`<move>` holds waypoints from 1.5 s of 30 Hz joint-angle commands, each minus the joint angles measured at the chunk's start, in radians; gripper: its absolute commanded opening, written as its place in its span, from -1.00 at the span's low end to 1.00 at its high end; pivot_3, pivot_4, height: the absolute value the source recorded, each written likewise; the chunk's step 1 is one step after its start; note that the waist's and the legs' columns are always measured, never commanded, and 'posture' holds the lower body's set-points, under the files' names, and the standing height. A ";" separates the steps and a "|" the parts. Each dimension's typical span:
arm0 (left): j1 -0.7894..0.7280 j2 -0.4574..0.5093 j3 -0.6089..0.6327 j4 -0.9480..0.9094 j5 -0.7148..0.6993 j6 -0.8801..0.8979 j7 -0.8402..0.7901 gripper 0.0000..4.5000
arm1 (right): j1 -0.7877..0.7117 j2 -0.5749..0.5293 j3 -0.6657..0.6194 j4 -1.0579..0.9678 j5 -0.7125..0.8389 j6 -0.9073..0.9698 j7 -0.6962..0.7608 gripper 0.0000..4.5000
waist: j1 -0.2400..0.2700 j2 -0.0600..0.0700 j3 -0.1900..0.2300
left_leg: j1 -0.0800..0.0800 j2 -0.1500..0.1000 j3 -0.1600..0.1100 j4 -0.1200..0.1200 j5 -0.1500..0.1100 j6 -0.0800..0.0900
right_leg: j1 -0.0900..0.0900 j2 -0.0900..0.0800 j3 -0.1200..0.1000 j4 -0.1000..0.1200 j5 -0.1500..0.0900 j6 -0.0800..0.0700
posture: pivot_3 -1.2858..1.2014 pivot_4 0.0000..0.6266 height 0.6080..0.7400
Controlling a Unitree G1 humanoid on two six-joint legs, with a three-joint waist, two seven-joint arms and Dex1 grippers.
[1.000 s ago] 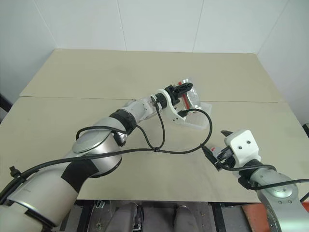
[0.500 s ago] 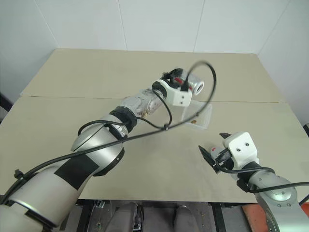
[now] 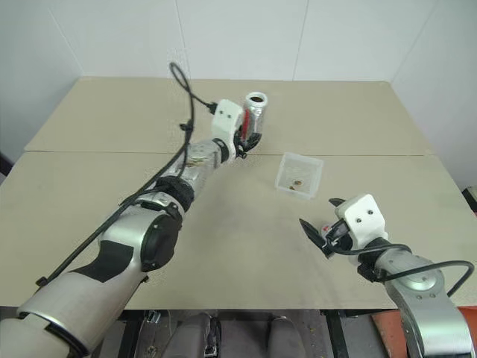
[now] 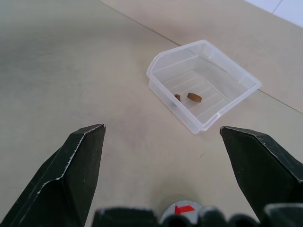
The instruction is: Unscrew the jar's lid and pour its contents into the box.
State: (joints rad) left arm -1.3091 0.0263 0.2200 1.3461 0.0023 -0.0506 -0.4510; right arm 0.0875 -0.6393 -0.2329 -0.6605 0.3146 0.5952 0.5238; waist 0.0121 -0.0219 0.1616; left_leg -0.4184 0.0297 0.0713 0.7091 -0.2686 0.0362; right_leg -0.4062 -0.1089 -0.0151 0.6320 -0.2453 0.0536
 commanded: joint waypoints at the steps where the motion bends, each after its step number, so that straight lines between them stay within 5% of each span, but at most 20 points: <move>1: 0.054 0.014 0.015 -0.083 -0.059 0.016 -0.103 0.08 | -0.045 -0.010 0.026 0.019 -0.015 -0.052 0.017 0.99 | -0.002 0.000 0.000 | 0.001 0.000 0.000 0.000 0.000 0.000 | 0.001 0.000 0.000 0.000 0.000 0.000 | 0.03 -0.52 1.00; 5: 0.215 0.016 -0.010 -0.245 -0.086 0.048 -0.134 0.08 | -0.071 -0.004 0.043 0.027 -0.015 -0.053 0.021 0.99 | -0.001 0.000 0.000 | 0.001 0.000 0.000 0.000 0.001 -0.001 | 0.001 0.000 0.000 0.000 0.000 0.000 | 0.03 -0.52 1.00; 11: 0.610 0.014 -0.139 -0.775 -0.036 0.008 -0.093 0.08 | -0.057 -0.012 0.047 0.032 -0.015 -0.071 0.050 0.99 | -0.001 0.001 0.000 | 0.001 0.001 -0.004 0.002 0.003 -0.005 | 0.001 0.000 0.002 0.006 0.000 0.000 | 0.03 -0.52 1.00; 15: 0.721 0.017 -0.155 -0.928 -0.055 0.009 -0.039 0.08 | -0.072 -0.012 0.065 0.050 -0.026 -0.081 0.055 0.99 | 0.003 0.001 0.000 | 0.003 0.001 -0.005 0.002 -0.001 0.001 | 0.002 0.000 0.003 0.008 0.000 0.000 | 0.03 -0.52 1.00; 33: 0.770 0.023 -0.190 -0.923 -0.077 0.089 0.044 0.08 | -0.107 -0.018 0.099 0.097 -0.059 -0.116 0.088 0.99 | 0.001 0.001 -0.001 | 0.004 0.000 -0.005 0.002 -0.002 0.003 | 0.002 0.000 0.003 0.007 0.000 0.000 | 0.03 -0.52 1.00; 40: 0.757 0.036 -0.199 -0.917 -0.084 0.087 0.058 0.98 | -0.116 -0.010 0.097 0.090 -0.047 -0.105 0.086 1.00 | 0.001 0.001 -0.001 | 0.004 0.000 -0.005 0.002 -0.002 0.003 | 0.002 0.000 0.003 0.007 0.000 0.000 | 0.03 -0.52 1.00; 45: 0.771 0.046 -0.205 -0.950 -0.091 0.094 0.059 0.98 | -0.110 -0.015 0.097 0.098 -0.054 -0.115 0.092 1.00 | 0.001 0.001 -0.001 | 0.004 0.000 -0.005 0.002 -0.002 0.003 | 0.002 0.000 0.003 0.007 0.000 0.000 | 0.03 -0.52 1.00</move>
State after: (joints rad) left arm -0.5311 0.0696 0.0201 0.4370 -0.0806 0.0505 -0.3937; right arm -0.0214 -0.6486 -0.1261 -0.5469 0.2579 0.5098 0.6100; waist 0.0129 -0.0209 0.1609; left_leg -0.4147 0.0301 0.0664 0.7112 -0.2703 0.0390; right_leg -0.4038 -0.1092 -0.0121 0.6390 -0.2451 0.0539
